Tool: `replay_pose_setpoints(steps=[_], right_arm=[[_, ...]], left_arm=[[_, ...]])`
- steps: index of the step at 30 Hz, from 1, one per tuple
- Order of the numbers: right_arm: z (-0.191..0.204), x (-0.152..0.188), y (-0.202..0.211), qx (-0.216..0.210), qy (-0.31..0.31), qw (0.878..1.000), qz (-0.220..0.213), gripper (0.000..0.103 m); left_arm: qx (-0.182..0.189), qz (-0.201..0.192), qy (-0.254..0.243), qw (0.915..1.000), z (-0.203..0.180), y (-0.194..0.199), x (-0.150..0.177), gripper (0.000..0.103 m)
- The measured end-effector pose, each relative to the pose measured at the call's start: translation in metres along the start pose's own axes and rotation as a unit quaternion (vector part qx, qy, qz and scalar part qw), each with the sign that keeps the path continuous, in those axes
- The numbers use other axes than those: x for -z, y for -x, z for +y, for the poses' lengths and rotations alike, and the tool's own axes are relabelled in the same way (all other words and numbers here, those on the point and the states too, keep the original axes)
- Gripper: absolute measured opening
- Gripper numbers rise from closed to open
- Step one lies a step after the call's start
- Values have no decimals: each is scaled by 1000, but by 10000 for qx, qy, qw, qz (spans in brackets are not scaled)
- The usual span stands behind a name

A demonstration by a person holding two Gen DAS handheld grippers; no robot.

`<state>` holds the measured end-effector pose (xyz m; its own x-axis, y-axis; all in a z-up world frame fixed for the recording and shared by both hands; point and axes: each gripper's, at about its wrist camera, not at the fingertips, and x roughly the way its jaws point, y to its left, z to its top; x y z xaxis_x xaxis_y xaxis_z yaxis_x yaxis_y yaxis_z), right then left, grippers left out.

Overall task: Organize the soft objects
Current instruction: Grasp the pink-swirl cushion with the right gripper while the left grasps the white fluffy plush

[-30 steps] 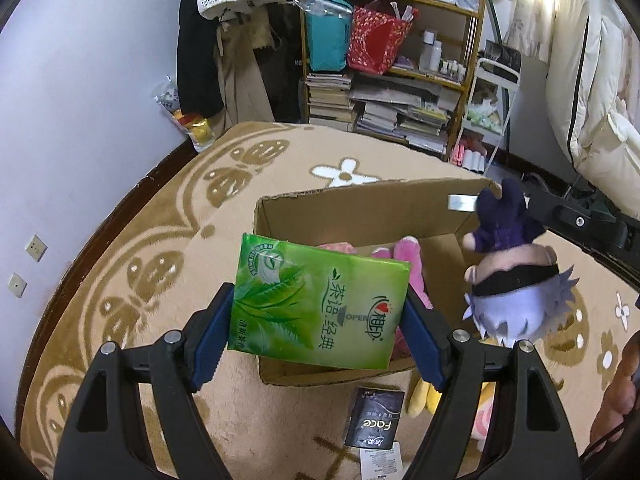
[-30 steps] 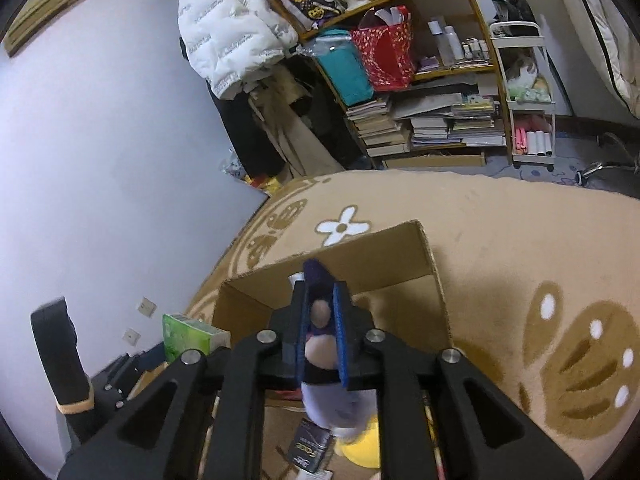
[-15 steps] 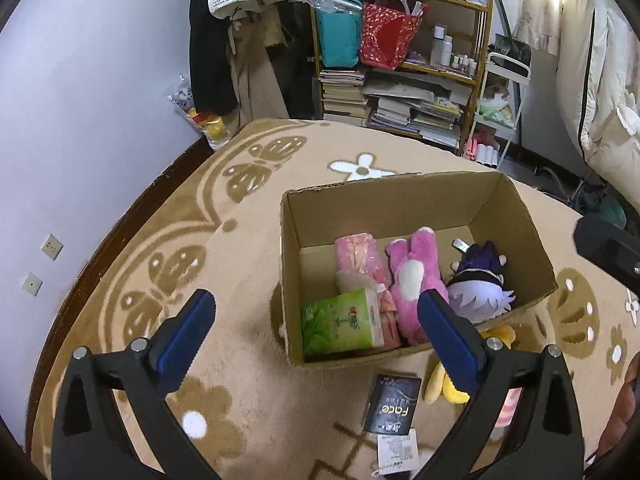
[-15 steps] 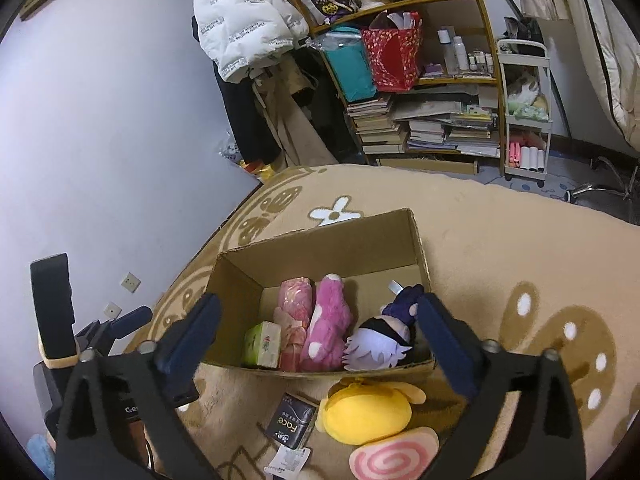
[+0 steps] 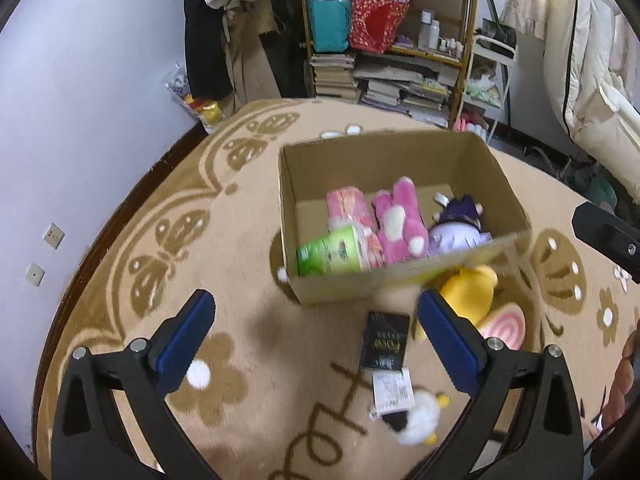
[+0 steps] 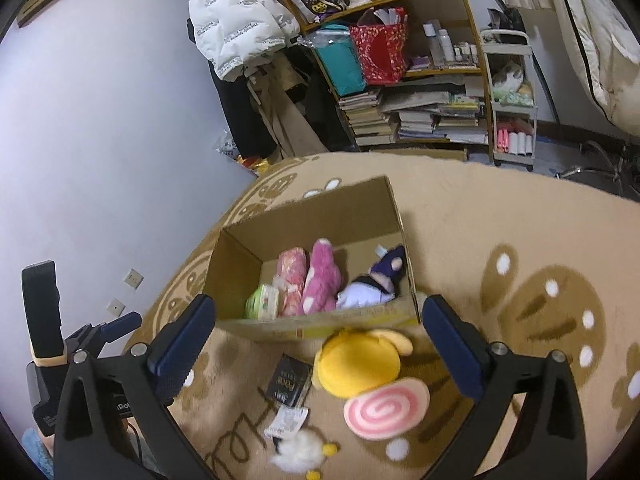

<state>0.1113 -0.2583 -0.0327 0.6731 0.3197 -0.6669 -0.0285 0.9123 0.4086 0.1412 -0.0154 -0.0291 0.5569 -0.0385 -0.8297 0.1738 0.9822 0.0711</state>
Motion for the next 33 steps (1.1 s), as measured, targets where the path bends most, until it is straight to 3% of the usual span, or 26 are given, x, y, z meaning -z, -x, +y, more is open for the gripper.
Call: replay_pose_setpoints(steps=[13, 33], right_arm=[[-14, 44, -6, 88, -135, 9988, 461, 103], [-48, 82, -68, 598, -376, 9879, 1382, 101]], left_arm=[[402, 656, 93, 9970, -17, -15, 46, 101], [714, 1881, -32, 9796, -48, -88, 86, 100]])
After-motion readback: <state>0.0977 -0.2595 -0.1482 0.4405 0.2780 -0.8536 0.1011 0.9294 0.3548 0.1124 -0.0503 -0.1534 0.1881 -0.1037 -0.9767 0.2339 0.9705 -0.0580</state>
